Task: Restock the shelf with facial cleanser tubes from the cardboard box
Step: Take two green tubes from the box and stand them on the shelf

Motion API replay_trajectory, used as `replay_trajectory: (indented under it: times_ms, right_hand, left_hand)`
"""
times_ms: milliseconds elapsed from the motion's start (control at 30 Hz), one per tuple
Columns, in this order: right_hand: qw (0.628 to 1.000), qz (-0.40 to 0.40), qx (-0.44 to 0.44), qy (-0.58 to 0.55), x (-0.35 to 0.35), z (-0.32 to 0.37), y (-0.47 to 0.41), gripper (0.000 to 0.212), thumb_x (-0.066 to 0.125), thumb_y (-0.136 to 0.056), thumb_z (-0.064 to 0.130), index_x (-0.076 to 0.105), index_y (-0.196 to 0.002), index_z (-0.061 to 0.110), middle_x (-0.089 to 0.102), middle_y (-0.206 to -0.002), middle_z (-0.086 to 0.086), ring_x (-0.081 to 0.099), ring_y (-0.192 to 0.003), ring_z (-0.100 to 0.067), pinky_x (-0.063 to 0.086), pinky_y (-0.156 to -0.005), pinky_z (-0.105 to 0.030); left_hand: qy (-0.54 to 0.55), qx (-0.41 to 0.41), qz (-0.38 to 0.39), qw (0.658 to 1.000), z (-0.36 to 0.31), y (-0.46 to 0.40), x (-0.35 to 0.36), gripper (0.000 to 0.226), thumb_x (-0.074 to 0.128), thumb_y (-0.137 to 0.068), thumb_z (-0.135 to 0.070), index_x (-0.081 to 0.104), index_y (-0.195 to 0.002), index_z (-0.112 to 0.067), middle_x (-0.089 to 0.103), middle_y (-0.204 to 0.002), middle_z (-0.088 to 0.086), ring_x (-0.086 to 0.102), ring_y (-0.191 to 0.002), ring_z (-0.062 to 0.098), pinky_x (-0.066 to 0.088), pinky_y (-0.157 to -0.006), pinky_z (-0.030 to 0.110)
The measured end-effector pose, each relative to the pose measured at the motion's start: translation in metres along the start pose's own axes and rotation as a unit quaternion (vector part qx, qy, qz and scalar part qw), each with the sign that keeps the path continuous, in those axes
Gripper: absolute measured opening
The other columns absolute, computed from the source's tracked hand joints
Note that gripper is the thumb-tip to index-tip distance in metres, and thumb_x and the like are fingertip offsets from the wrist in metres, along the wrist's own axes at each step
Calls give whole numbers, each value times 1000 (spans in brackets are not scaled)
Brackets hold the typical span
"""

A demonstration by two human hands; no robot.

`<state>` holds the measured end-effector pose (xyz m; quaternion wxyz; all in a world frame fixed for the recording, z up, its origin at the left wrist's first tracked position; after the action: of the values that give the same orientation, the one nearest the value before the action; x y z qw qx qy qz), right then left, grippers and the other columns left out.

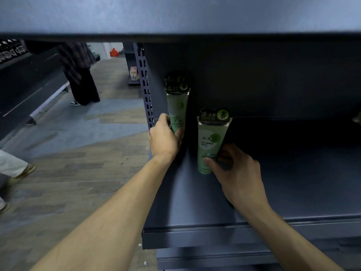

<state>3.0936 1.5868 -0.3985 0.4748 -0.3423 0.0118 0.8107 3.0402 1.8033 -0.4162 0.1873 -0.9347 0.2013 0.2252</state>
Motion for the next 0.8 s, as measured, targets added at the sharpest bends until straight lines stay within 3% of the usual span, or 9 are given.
replay_trajectory:
  times_ms: [100, 233, 433, 667, 800]
  right_hand:
    - [1000, 0, 3, -7, 0, -1, 0, 22, 77, -80, 27, 67, -98, 19, 70, -88, 13, 66, -82, -1, 51, -69, -15]
    - [1000, -2, 3, -7, 0, -2, 0, 22, 76, -80, 29, 66, -97, 19, 71, -87, 12, 67, -82, -3, 53, -70, -24]
    - [1000, 2, 4, -29, 0, -1, 0, 20, 77, -80, 25, 68, -97, 19, 69, -86, 17, 62, -79, 13, 47, -66, -4]
    - [1000, 4, 5, -28, 1, -2, 0, 22, 77, -81, 25, 68, -100, 19, 71, -90, 16, 65, -82, 7, 48, -69, -5]
    - [999, 5, 9, -31, 1, -3, 0, 22, 77, -81, 27, 67, -100, 21, 71, -89, 16, 65, -84, 6, 52, -71, -12]
  left_hand:
    - [-9, 5, 15, 1000, -1, -2, 1, 27, 71, -81, -26, 52, -97, -17, 67, -96, 0, 64, -90, 28, 54, -79, 46]
    - [-3, 3, 37, 999, 0, -4, 3, 28, 69, -81, -27, 44, -93, -20, 66, -92, 0, 64, -90, 29, 54, -78, 47]
    - [8, -4, 18, 1000, 3, -3, 3, 29, 71, -79, -28, 46, -92, -21, 67, -90, -1, 66, -88, 26, 55, -76, 47]
    - [-16, -3, 8, 1000, 0, -2, 1, 30, 72, -81, -29, 47, -95, -19, 65, -92, -4, 63, -86, 25, 53, -77, 47]
    - [-4, -9, 14, 1000, 2, -2, 1, 29, 74, -80, -29, 49, -93, -21, 63, -87, -10, 66, -84, 22, 54, -76, 46]
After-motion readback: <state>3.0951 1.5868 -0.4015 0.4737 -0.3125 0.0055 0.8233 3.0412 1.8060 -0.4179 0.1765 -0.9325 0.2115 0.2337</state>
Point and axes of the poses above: each hand's wrist, its own y-axis away from the middle knuckle, its own x-axis out of the palm, z = x × y, the point moved 7 cm from there along -y, towards the middle knuckle
